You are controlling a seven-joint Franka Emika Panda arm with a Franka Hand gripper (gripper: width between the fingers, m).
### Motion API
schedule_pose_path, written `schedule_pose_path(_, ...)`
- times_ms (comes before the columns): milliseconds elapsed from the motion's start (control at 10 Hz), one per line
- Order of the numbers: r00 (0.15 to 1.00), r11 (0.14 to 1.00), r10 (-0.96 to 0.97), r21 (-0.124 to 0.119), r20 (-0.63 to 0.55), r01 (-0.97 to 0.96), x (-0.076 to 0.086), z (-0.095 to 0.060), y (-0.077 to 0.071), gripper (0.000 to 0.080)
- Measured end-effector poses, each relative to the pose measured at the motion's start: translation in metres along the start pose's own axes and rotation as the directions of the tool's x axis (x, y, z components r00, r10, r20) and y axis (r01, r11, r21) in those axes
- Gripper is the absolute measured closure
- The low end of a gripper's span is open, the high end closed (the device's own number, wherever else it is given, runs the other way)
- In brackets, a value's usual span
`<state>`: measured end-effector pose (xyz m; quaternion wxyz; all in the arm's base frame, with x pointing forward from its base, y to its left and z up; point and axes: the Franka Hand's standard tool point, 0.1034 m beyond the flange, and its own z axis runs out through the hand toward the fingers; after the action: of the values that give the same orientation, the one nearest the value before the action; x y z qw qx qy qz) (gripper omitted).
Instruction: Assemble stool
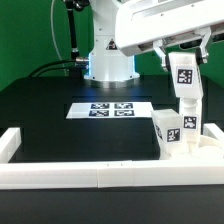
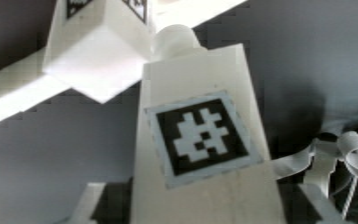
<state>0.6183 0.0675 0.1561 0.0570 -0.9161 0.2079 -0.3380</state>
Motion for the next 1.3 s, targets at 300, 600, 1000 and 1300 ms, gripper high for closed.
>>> schedule_pose_path(300, 0.999, 0.998, -0.044, 0.053, 0.006, 0.044, 0.012, 0.005, 0.004, 0.0474)
schedule_pose_path(600, 0.999, 0.997, -0.011, 0.073, 0.032, 0.008, 0.010, 0.010, -0.004, 0.0474)
schedule_pose_path(1000, 0.999, 0.998, -0.010, 0.068, 0.040, 0.007, 0.002, 0.013, -0.003, 0.0474)
schedule_pose_path(1300, 0.996, 0.998, 0.015, 0.067, 0.089, -0.021, -0.027, 0.023, -0.020, 0.0474)
